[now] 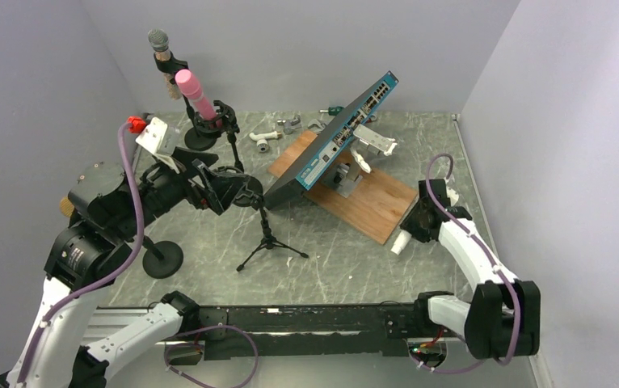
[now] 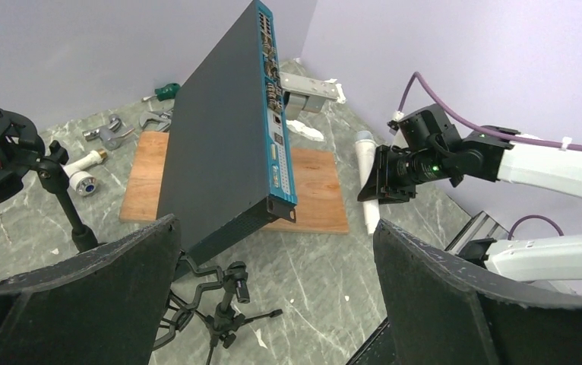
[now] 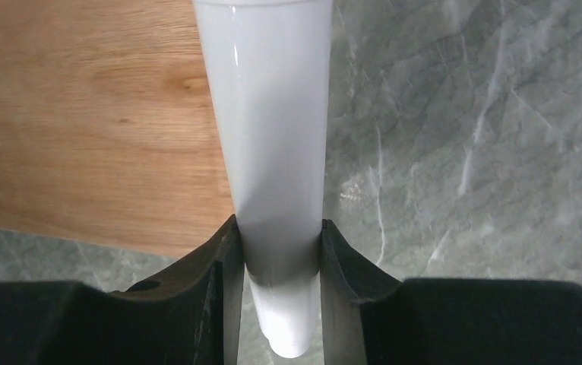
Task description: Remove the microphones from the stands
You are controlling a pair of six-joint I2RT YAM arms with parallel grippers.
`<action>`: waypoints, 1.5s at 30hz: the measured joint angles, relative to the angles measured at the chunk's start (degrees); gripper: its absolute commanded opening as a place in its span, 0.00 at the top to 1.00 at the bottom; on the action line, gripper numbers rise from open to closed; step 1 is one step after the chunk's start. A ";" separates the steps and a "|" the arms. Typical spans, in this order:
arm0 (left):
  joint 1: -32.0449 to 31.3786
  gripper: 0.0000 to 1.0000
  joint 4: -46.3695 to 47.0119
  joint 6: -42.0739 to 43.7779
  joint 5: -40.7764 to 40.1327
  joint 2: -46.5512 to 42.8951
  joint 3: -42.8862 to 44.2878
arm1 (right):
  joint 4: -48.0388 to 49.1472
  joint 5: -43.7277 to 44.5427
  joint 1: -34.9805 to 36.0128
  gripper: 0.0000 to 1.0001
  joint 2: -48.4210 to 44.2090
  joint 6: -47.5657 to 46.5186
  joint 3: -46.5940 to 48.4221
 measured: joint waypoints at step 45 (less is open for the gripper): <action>0.00 0.01 -1.14 0.94 0.37 -0.90 -2.73 | 12.74 -12.33 -8.26 0.00 0.50 -5.33 -7.54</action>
